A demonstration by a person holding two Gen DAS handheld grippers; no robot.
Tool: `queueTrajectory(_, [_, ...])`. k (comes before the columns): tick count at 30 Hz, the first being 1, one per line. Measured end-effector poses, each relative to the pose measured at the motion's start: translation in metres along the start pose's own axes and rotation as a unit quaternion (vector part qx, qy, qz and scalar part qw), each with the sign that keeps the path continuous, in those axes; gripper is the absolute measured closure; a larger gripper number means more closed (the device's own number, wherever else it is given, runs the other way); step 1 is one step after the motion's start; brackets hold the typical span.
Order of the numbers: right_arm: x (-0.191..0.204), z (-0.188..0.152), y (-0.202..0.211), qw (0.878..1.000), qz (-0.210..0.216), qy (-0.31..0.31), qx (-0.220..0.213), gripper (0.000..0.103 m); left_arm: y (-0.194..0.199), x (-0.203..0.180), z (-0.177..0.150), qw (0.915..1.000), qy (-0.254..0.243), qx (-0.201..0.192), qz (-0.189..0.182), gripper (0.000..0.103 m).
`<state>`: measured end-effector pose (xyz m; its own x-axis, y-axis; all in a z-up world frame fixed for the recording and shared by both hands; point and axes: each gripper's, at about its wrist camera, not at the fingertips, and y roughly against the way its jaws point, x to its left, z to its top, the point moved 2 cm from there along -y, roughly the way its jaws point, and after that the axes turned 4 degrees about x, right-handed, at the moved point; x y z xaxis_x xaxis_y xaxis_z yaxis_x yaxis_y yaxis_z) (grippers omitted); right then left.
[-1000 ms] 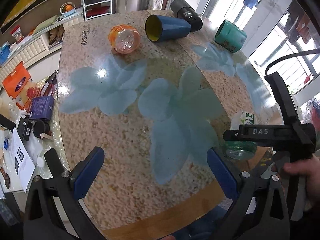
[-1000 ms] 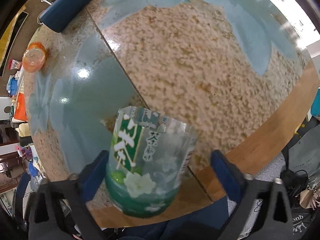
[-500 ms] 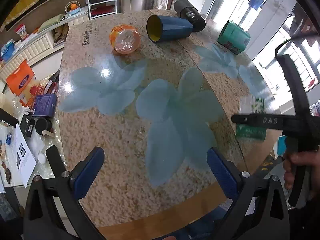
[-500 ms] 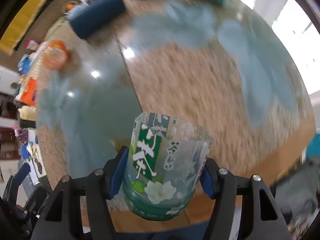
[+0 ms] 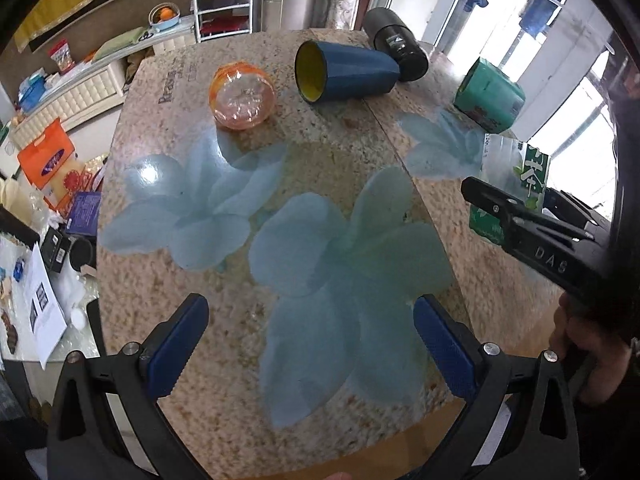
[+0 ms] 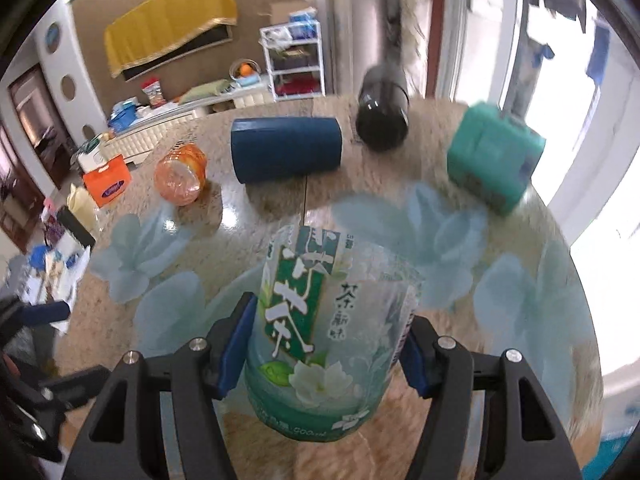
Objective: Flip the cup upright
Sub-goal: 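Lift and rotate the cup with the right gripper, opening facing up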
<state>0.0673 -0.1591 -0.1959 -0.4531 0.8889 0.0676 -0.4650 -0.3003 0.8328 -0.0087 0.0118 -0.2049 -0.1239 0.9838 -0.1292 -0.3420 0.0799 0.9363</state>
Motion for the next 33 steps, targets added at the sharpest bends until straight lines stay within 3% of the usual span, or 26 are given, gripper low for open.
queueTrajectory(3, [0.001, -0.003, -0.008, 0.999, -0.001, 0.034, -0.030, 0.041, -0.003, 0.003, -0.006, 0.9999, 0.011, -0.007, 0.006, 0.000])
queueTrajectory(9, [0.002, -0.005, -0.025, 0.997, -0.005, 0.057, -0.042, 0.041, -0.012, 0.006, -0.021, 1.0000, 0.005, 0.002, 0.002, 0.000])
queueTrajectory(20, [0.000, -0.014, -0.022, 0.997, -0.001, 0.052, -0.057, 0.038, -0.020, 0.009, -0.026, 0.9999, 0.007, 0.007, 0.008, 0.000])
queueTrajectory(25, [-0.003, -0.028, -0.028, 0.998, 0.008, 0.042, -0.040, 0.038, -0.025, 0.007, -0.030, 0.9999, 0.001, 0.012, 0.011, 0.000])
queueTrajectory(33, [-0.006, -0.030, -0.015, 0.998, 0.007, 0.031, -0.059, 0.038, -0.024, 0.003, -0.032, 0.9998, -0.006, -0.015, 0.007, 0.000])
